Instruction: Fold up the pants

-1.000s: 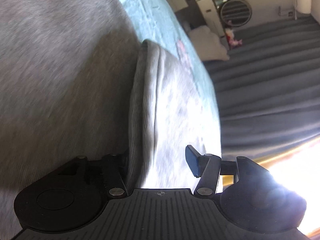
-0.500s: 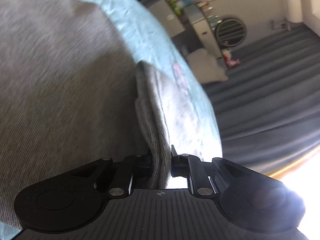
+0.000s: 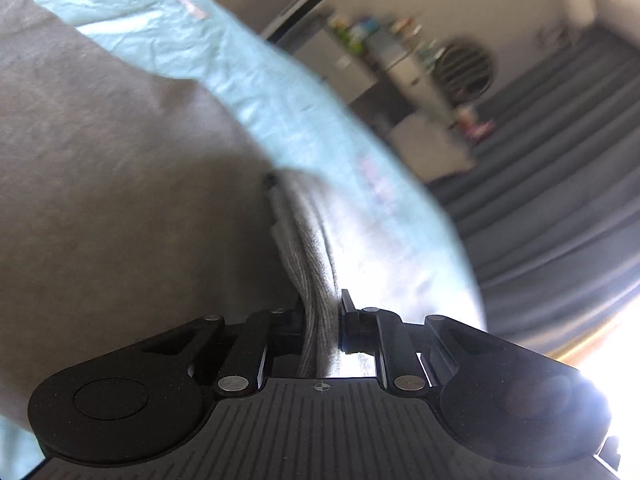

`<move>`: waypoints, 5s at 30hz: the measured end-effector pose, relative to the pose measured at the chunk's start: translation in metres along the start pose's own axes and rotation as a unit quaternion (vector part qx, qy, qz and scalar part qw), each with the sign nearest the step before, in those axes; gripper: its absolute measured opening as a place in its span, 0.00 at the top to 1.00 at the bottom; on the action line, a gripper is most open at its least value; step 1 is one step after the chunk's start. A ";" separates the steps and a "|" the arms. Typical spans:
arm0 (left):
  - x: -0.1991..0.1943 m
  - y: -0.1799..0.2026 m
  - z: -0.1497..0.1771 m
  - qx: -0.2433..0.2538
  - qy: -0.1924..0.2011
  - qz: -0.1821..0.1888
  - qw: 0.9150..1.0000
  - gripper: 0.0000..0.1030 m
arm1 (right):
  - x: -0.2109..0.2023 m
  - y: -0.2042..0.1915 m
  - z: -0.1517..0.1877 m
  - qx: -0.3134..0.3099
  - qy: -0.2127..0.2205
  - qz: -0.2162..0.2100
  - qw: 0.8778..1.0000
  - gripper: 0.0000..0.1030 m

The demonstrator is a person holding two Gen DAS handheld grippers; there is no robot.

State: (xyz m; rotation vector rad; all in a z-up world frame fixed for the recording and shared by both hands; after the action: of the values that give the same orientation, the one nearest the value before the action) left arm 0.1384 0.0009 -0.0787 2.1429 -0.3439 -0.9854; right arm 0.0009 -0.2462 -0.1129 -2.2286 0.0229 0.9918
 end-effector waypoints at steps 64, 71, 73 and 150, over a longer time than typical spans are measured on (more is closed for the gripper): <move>0.004 -0.010 -0.032 0.056 0.015 -0.103 0.993 0.46 | 0.066 -0.065 -0.025 -0.324 0.124 0.058 0.936 0.48; -0.002 -0.009 -0.019 0.040 -0.018 -0.124 0.991 0.45 | 0.068 -0.053 -0.030 -0.296 0.109 0.074 0.946 0.45; -0.006 -0.010 -0.013 0.034 -0.027 -0.133 0.990 0.46 | 0.065 -0.052 -0.031 -0.290 0.113 0.070 0.948 0.45; -0.236 -0.255 -0.076 -0.263 0.316 -0.099 0.906 0.58 | 0.082 -0.056 -0.011 -0.278 0.024 0.076 0.957 0.06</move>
State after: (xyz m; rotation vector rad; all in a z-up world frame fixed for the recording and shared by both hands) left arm 0.0215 0.3355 -0.1019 1.8724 0.4218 -0.3682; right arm 0.0816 -0.1899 -0.1294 -2.7980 -0.0735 1.1300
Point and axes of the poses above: each gripper's, at about its wrist camera, not at the fingertips, and x roughly the way its jaws point, y to its right, z to its underside, the point moved 6 cm from there along x, roughly the way its jaws point, and after that the axes turned 3 degrees about -x, right-handed, at the moved point
